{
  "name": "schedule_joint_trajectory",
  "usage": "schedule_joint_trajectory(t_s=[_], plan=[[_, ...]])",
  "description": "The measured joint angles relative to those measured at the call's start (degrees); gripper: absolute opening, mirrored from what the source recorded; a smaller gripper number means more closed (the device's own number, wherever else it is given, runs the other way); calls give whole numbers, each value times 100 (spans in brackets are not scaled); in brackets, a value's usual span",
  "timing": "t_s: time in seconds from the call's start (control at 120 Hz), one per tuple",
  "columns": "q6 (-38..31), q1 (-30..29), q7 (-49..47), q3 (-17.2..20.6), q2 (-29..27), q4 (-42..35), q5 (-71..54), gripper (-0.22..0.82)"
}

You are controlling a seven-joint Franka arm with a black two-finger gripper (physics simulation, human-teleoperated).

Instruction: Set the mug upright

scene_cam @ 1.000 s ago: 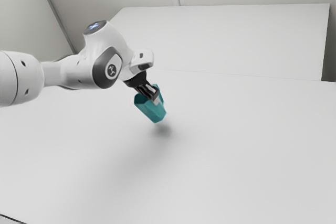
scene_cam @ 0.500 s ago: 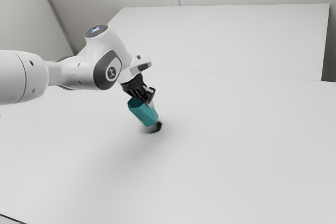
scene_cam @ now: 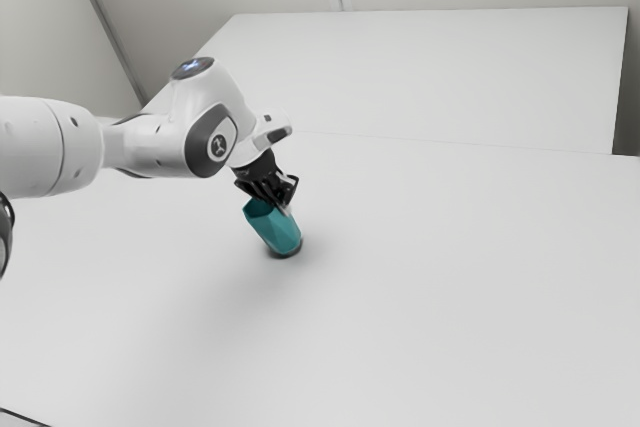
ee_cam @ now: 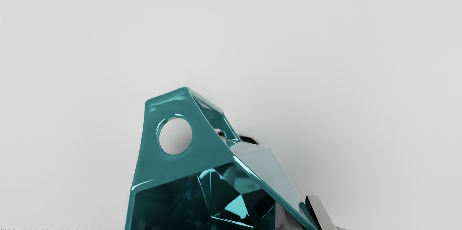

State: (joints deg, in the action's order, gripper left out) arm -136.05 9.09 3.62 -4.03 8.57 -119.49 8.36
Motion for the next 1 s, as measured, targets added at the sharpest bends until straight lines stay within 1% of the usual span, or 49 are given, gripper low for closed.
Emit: schedule_joint_trajectory(t_s=[0.108, 0.175, 0.4, 0.475, 0.55, 0.675, 0.85, 1.0], plan=[[-4, -18, -63, 0, 25, 2, 8, -15], [-12, -19, -87, 0, 30, 2, 33, -12], [-36, -19, -117, -7, -65, 2, 85, 18], [-38, -17, -117, -34, -129, 2, 90, 26], [-37, -23, -117, -49, -190, 2, 83, 31], [-18, -4, -117, -69, -349, 6, 33, 37], [41, -36, -113, -104, -593, 31, -230, 42], [398, -13, -87, -250, -749, 442, -606, 46]])
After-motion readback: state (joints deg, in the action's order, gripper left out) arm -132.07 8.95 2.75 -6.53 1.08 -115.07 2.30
